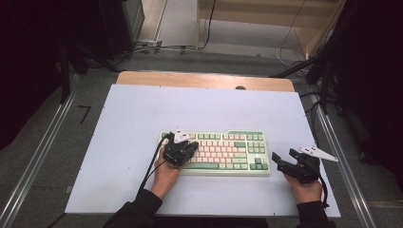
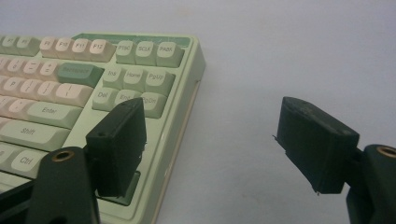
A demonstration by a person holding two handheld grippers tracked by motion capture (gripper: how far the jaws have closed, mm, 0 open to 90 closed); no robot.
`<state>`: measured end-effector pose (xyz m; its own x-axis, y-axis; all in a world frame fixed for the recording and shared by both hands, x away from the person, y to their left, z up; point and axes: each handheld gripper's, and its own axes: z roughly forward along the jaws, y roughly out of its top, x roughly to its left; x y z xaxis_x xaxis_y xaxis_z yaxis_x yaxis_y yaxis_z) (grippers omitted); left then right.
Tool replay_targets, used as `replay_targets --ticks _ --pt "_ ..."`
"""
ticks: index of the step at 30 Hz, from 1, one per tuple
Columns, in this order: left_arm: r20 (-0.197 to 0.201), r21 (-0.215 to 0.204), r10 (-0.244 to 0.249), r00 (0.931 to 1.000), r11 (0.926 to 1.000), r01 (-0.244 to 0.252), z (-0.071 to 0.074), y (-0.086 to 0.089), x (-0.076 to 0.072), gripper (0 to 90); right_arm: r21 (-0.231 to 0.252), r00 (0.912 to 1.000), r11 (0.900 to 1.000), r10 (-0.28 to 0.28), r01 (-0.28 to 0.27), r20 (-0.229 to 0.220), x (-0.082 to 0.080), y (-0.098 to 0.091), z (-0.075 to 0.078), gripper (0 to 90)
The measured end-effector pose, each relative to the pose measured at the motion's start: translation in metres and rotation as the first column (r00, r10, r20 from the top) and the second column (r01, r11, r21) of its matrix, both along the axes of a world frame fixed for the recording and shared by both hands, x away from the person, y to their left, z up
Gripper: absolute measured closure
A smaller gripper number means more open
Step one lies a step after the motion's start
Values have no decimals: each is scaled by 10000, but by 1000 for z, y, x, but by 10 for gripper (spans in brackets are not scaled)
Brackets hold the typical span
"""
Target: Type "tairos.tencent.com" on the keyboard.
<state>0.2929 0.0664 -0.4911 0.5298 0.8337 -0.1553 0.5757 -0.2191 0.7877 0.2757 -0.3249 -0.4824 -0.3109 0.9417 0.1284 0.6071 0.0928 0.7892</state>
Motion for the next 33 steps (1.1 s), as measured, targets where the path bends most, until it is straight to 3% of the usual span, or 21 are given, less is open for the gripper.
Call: replay_targets --ticks 26,33 --pt "-112 157 26 9999 9999 -25 -2 -1 1 900 -29 10000 10000 -1 1 -45 0 1 0 224" --pt "-72 -138 87 9999 9999 -88 2 2 0 900 -22 10000 10000 14 -14 -23 0 1 0 224"
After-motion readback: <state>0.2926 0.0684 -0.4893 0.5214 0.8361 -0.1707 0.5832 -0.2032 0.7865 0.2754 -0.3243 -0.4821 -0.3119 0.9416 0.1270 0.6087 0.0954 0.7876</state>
